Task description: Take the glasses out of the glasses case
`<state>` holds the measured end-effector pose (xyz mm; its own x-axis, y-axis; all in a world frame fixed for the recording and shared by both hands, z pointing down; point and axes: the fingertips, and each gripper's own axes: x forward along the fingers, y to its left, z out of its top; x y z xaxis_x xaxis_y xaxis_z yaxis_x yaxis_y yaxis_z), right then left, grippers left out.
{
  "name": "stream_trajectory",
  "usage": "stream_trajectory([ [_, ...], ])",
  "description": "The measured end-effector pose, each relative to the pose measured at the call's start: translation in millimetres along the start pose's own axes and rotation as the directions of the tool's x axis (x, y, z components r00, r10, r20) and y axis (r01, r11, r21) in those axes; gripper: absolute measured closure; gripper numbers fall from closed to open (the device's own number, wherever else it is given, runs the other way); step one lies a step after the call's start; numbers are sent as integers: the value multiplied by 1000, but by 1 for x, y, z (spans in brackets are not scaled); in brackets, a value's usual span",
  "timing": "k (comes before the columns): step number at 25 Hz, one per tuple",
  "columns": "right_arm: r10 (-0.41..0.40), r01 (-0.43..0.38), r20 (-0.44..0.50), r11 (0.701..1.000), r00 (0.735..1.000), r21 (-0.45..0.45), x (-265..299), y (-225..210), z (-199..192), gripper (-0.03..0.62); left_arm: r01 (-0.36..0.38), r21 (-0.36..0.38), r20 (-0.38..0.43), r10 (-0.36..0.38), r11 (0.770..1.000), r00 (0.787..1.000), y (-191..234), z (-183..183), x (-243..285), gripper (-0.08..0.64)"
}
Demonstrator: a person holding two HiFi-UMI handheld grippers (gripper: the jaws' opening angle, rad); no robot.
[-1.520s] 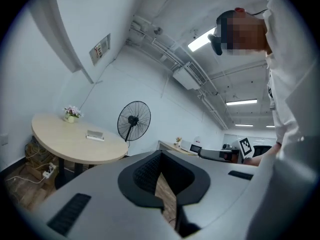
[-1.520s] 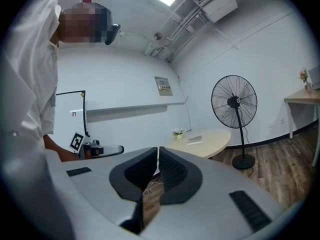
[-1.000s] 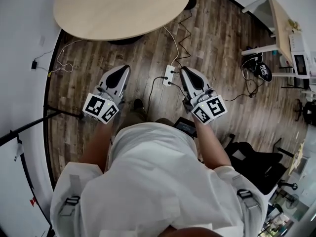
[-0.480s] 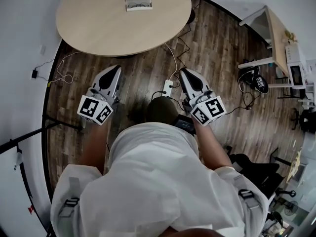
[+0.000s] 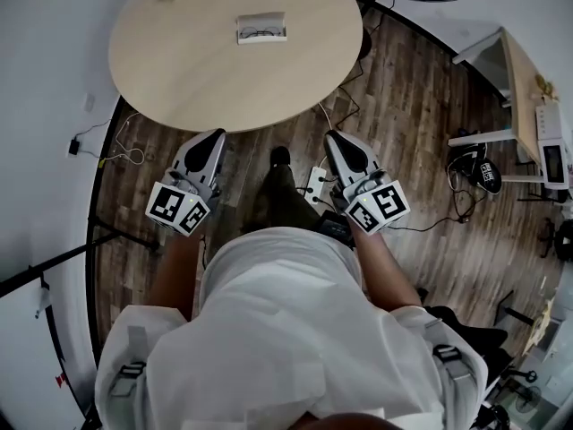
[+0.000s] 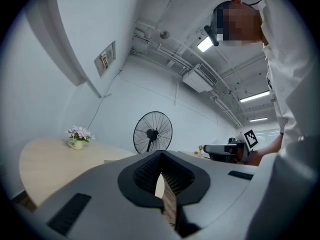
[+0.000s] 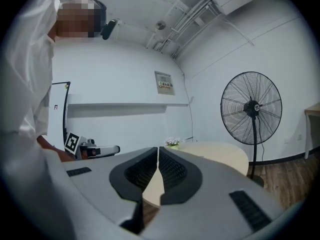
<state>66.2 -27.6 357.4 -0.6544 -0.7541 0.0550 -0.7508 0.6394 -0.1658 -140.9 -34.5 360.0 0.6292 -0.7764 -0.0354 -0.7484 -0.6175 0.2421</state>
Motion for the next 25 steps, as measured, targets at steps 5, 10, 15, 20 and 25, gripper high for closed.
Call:
stream_trajectory([
  [5, 77, -76, -4, 997, 997, 32, 54, -56, 1, 566, -61, 5, -28, 61, 998, 998, 41, 2, 58, 546],
  [10, 145, -144, -20, 988, 989, 50, 111, -119, 13, 566, -136, 29, -50, 138, 990, 989, 83, 18, 116, 546],
  [15, 215, -213, -34, 976, 976, 42, 161, -167, 16, 566, -212, 31, -68, 213, 977, 975, 122, 34, 157, 546],
  [20, 323, -323, 8, 946, 946, 25, 206, -196, 30, 566, -276, 50, -71, 279, 960, 958, 149, 44, 188, 547],
  [25, 386, -386, -26, 922, 922, -33, 252, -215, 32, 565, -319, 64, -52, 323, 946, 945, 169, 46, 205, 546],
])
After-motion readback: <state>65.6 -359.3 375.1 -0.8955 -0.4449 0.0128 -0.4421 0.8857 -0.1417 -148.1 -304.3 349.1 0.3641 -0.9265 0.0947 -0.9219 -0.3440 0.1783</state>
